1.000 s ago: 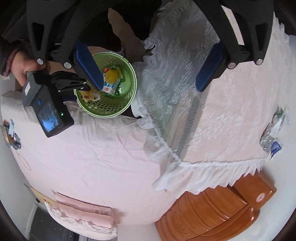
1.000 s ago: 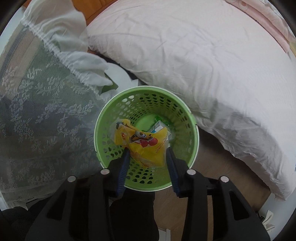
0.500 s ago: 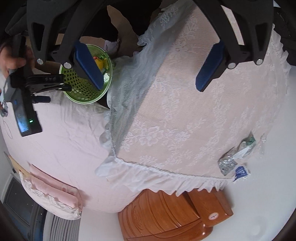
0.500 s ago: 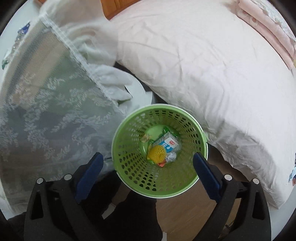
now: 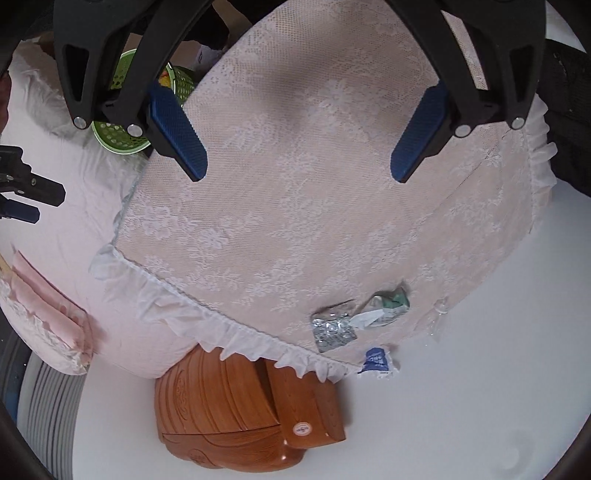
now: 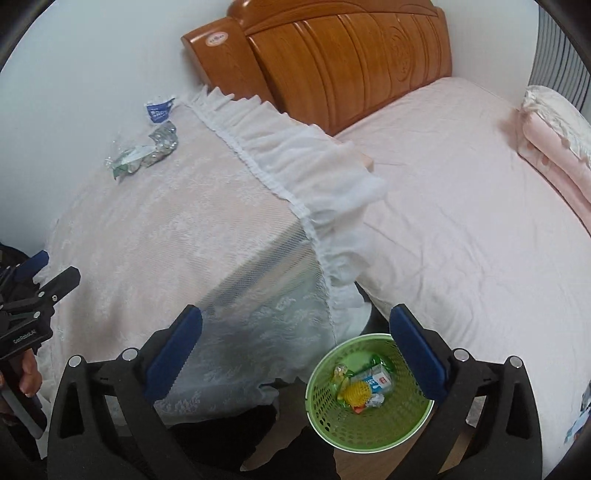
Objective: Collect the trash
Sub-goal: 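Return both tools to the bed toward the green wrapper and foil, then grasp the green wrapper with the left tool while the right tool grasps the silver blister pack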
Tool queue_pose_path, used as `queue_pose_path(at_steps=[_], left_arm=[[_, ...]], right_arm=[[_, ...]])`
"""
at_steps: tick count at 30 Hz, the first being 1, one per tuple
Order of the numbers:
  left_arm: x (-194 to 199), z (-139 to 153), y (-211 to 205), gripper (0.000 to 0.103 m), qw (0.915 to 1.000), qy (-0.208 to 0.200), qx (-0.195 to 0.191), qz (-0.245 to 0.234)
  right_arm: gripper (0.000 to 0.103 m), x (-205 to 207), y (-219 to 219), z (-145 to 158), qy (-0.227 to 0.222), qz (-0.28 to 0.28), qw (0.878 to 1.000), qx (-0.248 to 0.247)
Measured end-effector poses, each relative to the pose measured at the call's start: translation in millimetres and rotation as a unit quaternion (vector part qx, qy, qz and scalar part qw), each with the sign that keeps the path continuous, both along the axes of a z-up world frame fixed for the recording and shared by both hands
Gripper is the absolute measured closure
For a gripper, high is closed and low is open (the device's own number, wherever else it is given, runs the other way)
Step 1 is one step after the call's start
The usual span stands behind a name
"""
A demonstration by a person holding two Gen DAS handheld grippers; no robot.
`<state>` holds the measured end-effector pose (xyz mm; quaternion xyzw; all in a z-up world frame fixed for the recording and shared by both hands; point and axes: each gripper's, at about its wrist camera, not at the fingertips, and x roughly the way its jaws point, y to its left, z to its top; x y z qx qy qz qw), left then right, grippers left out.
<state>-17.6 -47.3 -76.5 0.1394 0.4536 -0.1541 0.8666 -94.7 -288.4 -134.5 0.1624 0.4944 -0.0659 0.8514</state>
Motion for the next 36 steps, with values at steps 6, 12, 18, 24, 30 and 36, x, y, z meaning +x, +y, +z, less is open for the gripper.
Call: queue_pose_path(at_steps=[6, 12, 18, 24, 30, 36], left_arm=[[52, -7, 25, 0.008, 0.9996, -0.005, -0.002, 0.029], [127, -18, 44, 0.008, 0.9976, 0.003, -0.028, 0.064], [207, -32, 59, 0.008, 0.9851, 0.045, -0.09, 0.139], [273, -46, 70, 0.008, 0.947, 0.105, -0.146, 0.267], [306, -64, 65, 0.008, 0.8956, 0.164, -0.179, 0.373], [323, -84, 51, 0.014, 0.8819, 0.184, -0.155, 0.405]], right_arm=[[0.002, 38, 29, 12, -0.005, 0.018, 1.0, 0.013], [0.002, 75, 53, 17, -0.007, 0.029, 0.999, 0.01], [0.002, 114, 74, 15, 0.004, 0.038, 0.999, 0.009], [0.002, 141, 88, 5, 0.016, 0.048, 0.999, 0.015], [0.002, 151, 93, -2, 0.023, 0.055, 0.998, 0.019], [0.002, 150, 86, -3, 0.021, 0.053, 0.998, 0.022]])
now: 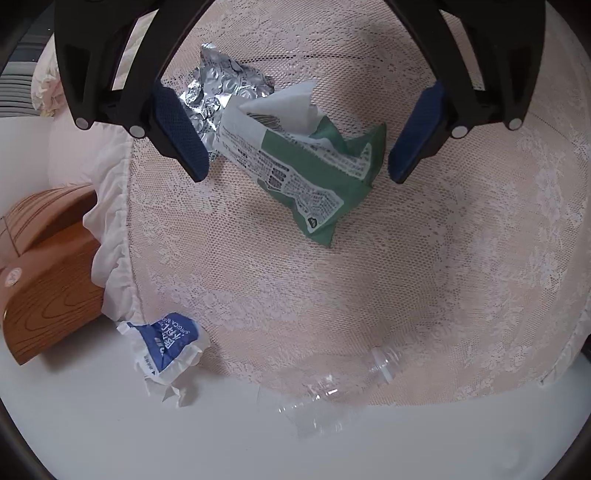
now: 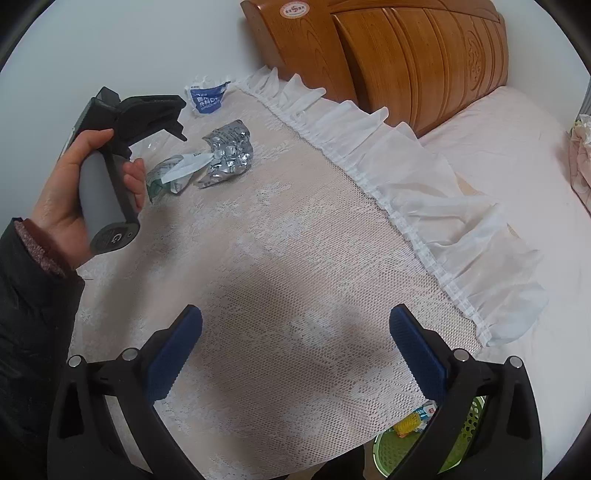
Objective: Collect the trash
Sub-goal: 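Grasp the green wrapper with the left tool while the right tool grasps the silver blister pack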
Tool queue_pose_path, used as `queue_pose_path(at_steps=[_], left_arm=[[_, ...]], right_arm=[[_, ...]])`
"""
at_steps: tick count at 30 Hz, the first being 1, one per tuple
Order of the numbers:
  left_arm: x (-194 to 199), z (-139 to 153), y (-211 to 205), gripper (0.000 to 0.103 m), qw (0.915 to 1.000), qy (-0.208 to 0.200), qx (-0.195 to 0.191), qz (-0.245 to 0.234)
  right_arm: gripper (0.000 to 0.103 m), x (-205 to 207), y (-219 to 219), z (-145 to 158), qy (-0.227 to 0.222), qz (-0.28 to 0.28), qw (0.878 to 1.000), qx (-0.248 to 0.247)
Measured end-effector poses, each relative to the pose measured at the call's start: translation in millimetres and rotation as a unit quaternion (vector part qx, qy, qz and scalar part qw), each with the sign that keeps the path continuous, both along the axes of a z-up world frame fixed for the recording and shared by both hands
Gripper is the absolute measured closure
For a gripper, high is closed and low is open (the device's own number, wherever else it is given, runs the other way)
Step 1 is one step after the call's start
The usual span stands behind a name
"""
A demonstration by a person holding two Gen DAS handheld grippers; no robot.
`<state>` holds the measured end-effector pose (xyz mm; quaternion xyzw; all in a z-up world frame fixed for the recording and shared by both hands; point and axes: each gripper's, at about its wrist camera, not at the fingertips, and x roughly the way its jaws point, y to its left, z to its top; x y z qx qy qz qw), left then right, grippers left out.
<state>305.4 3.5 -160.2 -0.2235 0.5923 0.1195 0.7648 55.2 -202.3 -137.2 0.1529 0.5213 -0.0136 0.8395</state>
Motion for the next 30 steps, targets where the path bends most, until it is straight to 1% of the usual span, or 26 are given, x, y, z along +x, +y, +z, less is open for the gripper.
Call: queue_pose_path(at_steps=[2, 3, 4, 5, 7, 9, 11, 19, 21, 23, 27, 29, 30], left_arm=[[1, -8, -5, 0.022, 0.9998, 0.013, -0.006, -0.01], [0, -9, -6, 0.023, 0.9998, 0.012, -0.006, -0.014], [-1, -8, -7, 0.025, 0.9999, 0.006, -0.005, -0.014], [-3, -8, -7, 0.029, 0.9999, 0.001, -0.003, -0.013], [-6, -7, -7, 0.033, 0.9999, -0.004, -0.007, -0.013], [-11, -5, -7, 0.039, 0.9997, -0.011, -0.013, -0.019], [-15, -4, -7, 0.043, 0.9993, -0.015, -0.017, -0.028], [-33, 0, 9, 0.047, 0.9979, -0.028, -0.028, -0.051], [-30, 5, 16, 0.047, 0.997, -0.037, -0.029, -0.061], [-36, 11, 21, 0.047, 0.9953, -0.051, -0.026, -0.078], [-60, 27, 38, 0.047, 0.9897, -0.079, -0.007, -0.119], [-76, 34, 46, 0.047, 0.9865, -0.087, 0.004, -0.139], [-84, 36, 51, 0.047, 0.9849, -0.09, 0.008, -0.148]], right_arm=[[0.002, -1, -3, 0, -0.002, -0.001, 1.0, 0.002], [0.002, -2, -4, 0, -0.002, -0.001, 1.0, 0.002], [0.002, -3, -5, 0, -0.003, 0.0, 1.0, 0.003], [0.002, -4, -6, 0, -0.004, 0.001, 1.0, 0.003], [0.002, -4, -7, 2, -0.004, 0.004, 1.0, 0.003], [0.002, -5, -9, 3, -0.004, 0.006, 1.0, 0.003], [0.002, -4, -10, 5, -0.005, 0.005, 1.0, 0.005], [0.002, -9, -11, 7, -0.005, 0.015, 1.0, 0.007], [0.002, -10, -10, 6, -0.005, 0.018, 1.0, 0.007], [0.002, -7, -8, 5, -0.005, 0.028, 1.0, 0.001], [0.002, 15, 5, 2, -0.018, 0.077, 0.996, -0.035], [0.002, 35, 15, 1, -0.027, 0.119, 0.99, -0.064], [0.002, 45, 22, 1, -0.034, 0.147, 0.986, -0.077]])
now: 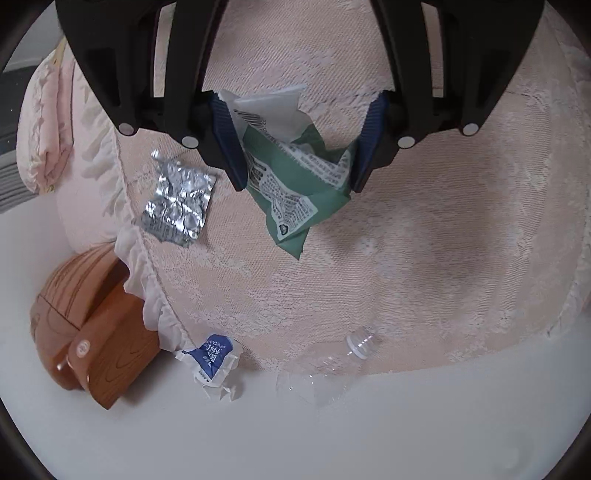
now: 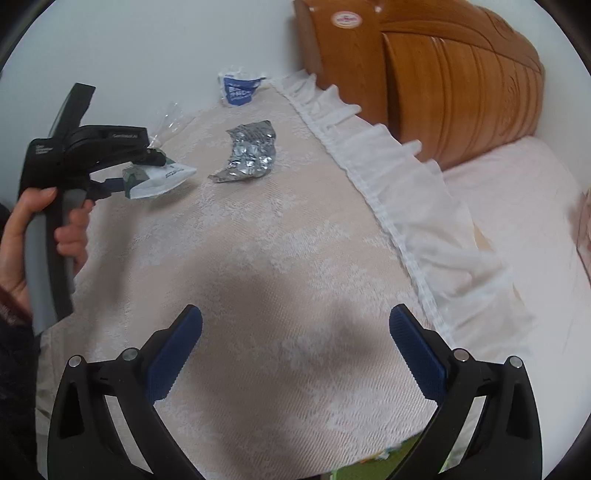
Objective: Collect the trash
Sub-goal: 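Grasp the green wrapper with the left tool while the right tool grasps the silver blister pack, then carry the wrapper and blister pack to the wastebasket and open both tools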
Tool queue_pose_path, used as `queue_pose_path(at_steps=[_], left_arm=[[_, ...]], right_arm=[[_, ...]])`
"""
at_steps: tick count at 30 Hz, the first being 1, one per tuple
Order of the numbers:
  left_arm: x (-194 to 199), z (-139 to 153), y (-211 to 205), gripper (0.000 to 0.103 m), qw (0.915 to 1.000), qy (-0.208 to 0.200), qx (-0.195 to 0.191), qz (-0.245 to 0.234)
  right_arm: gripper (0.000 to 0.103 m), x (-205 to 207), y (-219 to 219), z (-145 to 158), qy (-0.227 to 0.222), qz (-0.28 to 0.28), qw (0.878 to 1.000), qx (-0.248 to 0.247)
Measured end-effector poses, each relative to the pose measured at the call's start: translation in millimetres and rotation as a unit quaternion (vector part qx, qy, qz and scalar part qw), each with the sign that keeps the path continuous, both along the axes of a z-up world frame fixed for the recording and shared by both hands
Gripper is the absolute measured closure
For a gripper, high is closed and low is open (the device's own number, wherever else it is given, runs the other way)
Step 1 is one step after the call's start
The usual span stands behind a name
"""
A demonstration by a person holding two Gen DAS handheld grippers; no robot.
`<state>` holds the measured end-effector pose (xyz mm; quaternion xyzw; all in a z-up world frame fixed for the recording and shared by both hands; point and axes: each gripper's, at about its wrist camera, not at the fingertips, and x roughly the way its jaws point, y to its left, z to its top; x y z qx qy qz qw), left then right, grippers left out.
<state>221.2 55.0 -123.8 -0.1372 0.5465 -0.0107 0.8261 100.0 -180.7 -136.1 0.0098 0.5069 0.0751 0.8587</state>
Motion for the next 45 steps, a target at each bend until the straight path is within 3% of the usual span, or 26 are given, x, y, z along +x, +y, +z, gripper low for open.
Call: queue_pose_path(at_steps=[4, 5, 8, 12, 18, 23, 28, 32, 36, 40, 45], left_arm=[[-28, 8, 18, 0.047, 0.9992, -0.012, 0.022, -0.03], [-34, 10, 22, 0.047, 0.9989, -0.016, 0.027, -0.036], [-51, 16, 30, 0.047, 0.9978, -0.027, 0.034, -0.05], [-62, 17, 37, 0.047, 0.9973, -0.032, 0.028, -0.06], [-65, 9, 45, 0.047, 0.9972, -0.023, 0.031, -0.064], [-64, 0, 51, 0.047, 0.9977, -0.011, 0.02, -0.064], [-63, -3, 52, 0.047, 0.9979, -0.007, 0.017, -0.062], [-64, -1, 52, 0.047, 0.9981, -0.008, 0.016, -0.059], [-66, 4, 46, 0.047, 0.9978, -0.012, 0.017, -0.062], [-72, 12, 36, 0.047, 0.9967, -0.018, 0.018, -0.076], [-89, 26, 15, 0.047, 0.9941, -0.026, 0.023, -0.103]], right_arm=[[0.002, 39, 31, 0, -0.021, 0.13, 0.987, -0.09], [0.002, 39, 31, 0, -0.021, 0.13, 0.987, -0.09], [0.002, 63, 59, 0, -0.049, 0.23, 0.954, -0.186], [0.002, 98, 82, -8, -0.052, 0.326, 0.907, -0.262], [0.002, 151, 104, -29, 0.013, 0.406, 0.87, -0.278], [0.002, 181, 117, -54, 0.072, 0.429, 0.856, -0.278], [0.003, 202, 116, -66, 0.096, 0.422, 0.864, -0.256], [0.028, 212, 107, -62, 0.122, 0.398, 0.887, -0.201], [0.032, 204, 103, -54, 0.105, 0.373, 0.901, -0.197], [0.032, 187, 93, -33, 0.076, 0.328, 0.931, -0.142], [0.032, 127, 69, 7, 0.009, 0.221, 0.973, -0.058]])
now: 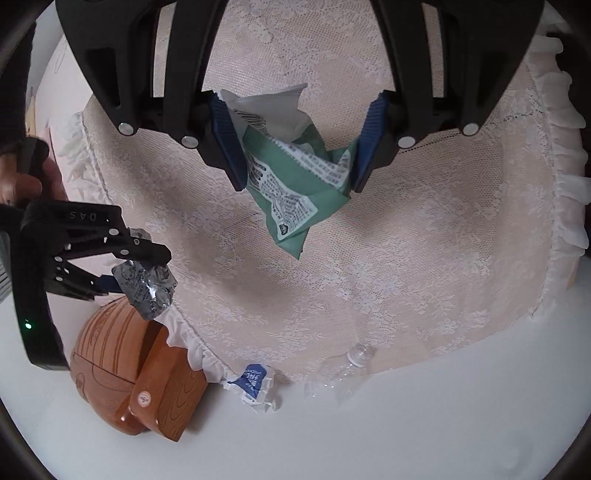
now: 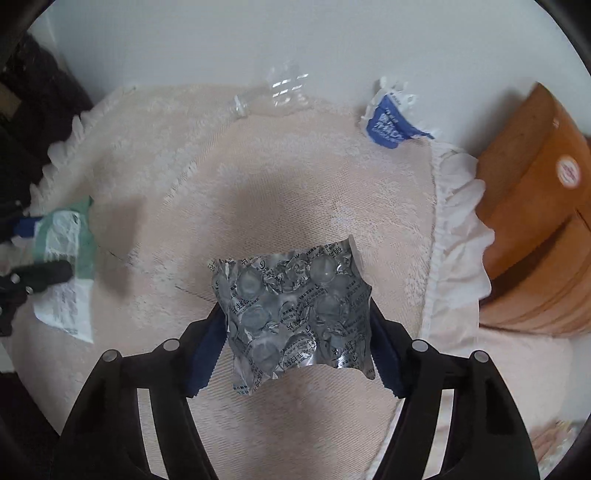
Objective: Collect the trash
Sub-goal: 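Carry the wrapper and blister pack to the wastebasket and open both tools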
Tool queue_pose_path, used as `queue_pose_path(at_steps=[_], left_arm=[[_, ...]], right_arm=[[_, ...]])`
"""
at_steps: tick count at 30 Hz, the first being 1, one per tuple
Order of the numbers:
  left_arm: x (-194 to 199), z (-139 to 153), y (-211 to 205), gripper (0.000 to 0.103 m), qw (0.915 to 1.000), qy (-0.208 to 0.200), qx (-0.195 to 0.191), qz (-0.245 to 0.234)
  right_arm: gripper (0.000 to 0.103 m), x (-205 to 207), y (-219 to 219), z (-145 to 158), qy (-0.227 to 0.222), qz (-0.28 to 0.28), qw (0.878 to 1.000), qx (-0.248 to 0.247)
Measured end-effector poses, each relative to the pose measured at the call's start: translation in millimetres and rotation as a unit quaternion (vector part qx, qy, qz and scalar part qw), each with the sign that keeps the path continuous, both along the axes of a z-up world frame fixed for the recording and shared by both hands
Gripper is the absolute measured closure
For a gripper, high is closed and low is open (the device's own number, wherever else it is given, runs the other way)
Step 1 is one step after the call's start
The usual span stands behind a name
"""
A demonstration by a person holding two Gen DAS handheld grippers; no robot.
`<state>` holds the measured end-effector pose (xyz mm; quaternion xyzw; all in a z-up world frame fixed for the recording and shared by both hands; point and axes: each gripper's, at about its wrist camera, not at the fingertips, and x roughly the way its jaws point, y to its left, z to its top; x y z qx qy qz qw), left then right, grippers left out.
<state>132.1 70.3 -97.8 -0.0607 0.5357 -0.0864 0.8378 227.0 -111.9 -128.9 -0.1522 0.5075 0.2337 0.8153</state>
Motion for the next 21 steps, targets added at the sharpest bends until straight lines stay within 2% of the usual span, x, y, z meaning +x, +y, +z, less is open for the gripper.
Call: queue_pose_path(at_steps=[2, 5, 9, 15, 21], left_arm=[[-9, 5, -11, 0.047, 0.9999, -0.001, 0.001, -0.013], [-24, 9, -30, 0.047, 0.9992, 0.0, 0.003, -0.039], [-49, 13, -60, 0.047, 0.9969, 0.003, 0.0, -0.078], [-90, 11, -112, 0.047, 0.988, 0.007, -0.004, -0.155], [-130, 4, -172, 0.047, 0.9713, 0.018, -0.006, -0.237]], right_arm=[[0.032, -26, -11, 9, -0.01, -0.059, 0.998, 0.032], [0.032, -77, -30, 16, -0.019, -0.146, 0.987, 0.064], [0.032, -136, -61, 15, 0.009, -0.224, 0.968, 0.112], [0.032, -211, -109, 5, 0.03, -0.28, 0.955, 0.095], [0.032, -267, -152, 3, 0.026, -0.346, 0.932, 0.102]])
